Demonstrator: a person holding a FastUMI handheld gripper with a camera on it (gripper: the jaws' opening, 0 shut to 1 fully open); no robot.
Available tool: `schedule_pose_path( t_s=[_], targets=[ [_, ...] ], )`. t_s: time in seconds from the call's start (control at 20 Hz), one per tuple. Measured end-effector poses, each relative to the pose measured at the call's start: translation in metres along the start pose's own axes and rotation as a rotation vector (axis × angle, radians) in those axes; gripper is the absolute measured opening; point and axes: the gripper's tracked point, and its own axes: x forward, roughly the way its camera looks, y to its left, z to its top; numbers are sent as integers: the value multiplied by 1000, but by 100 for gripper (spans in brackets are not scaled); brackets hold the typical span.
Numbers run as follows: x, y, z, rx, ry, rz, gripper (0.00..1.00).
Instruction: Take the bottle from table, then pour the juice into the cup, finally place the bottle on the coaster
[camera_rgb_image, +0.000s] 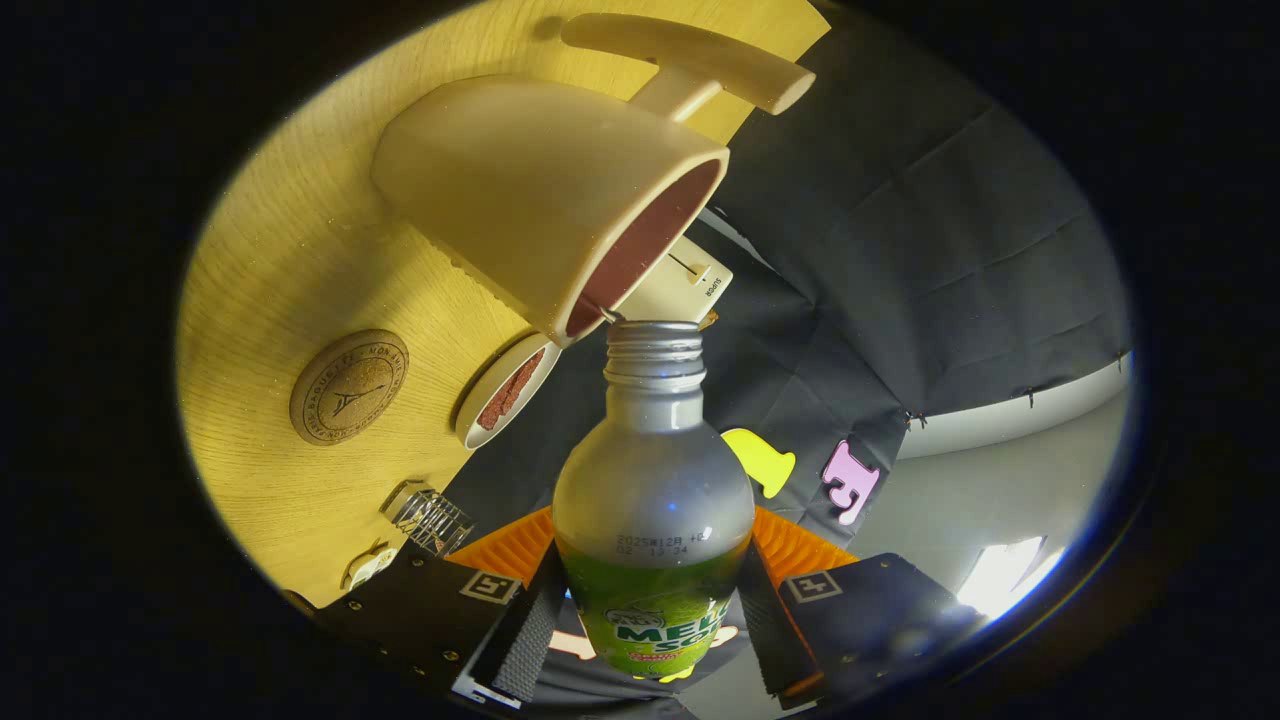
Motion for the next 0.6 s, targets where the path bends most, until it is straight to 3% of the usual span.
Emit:
schedule_pose_path(
  t_s=[0.6],
  targets=[
    [0, 1, 1, 7, -10, 13, 81]
  ],
)
